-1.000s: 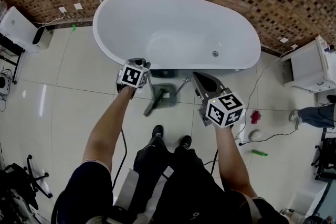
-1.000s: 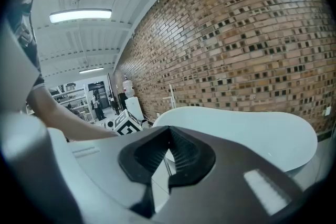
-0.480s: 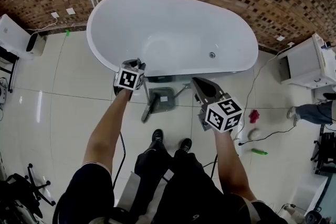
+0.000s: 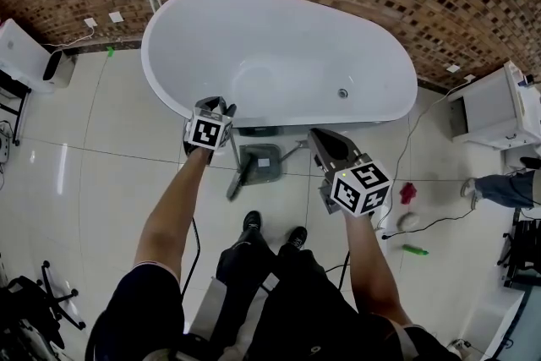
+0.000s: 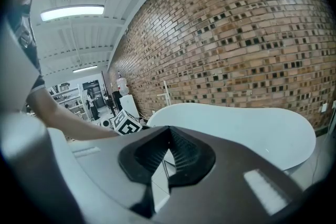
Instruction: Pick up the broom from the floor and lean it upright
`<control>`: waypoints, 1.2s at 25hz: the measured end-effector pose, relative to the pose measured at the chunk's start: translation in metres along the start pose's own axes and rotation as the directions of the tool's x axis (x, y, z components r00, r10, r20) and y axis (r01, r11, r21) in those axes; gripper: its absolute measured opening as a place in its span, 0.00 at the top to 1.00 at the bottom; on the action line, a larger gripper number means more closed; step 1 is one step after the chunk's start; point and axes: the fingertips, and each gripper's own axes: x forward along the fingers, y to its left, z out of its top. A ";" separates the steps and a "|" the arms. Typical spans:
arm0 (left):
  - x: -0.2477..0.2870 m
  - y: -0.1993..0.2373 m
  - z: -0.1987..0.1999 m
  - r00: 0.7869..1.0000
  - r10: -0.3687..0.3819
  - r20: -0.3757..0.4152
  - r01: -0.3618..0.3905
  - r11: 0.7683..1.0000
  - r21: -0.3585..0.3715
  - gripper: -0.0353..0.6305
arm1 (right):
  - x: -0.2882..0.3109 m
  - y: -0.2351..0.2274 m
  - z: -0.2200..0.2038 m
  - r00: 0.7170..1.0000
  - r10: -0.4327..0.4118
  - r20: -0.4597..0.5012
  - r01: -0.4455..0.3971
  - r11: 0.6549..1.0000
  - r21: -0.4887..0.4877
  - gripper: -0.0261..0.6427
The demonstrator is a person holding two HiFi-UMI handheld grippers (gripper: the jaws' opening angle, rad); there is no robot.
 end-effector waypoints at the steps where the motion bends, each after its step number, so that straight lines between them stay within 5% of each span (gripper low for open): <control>1: -0.001 -0.001 0.001 1.000 0.001 0.003 -0.001 1.000 0.000 0.68 | 0.000 0.000 0.001 1.000 0.002 0.001 -0.002 1.000 -0.001 0.96; 17: -0.069 -0.012 0.012 0.993 0.052 0.108 -0.044 0.996 -0.077 0.67 | -0.011 0.013 0.012 0.995 0.087 0.044 -0.086 0.996 -0.020 0.96; 23: -0.113 -0.050 0.017 0.982 0.021 0.188 -0.015 0.999 -0.036 0.93 | -0.015 0.032 0.015 0.989 0.135 0.064 -0.133 0.991 -0.029 0.96; 30: -0.164 -0.102 0.033 0.956 -0.040 0.291 0.059 0.997 -0.056 0.94 | -0.026 0.048 0.018 0.983 0.158 0.099 -0.152 0.986 -0.067 0.96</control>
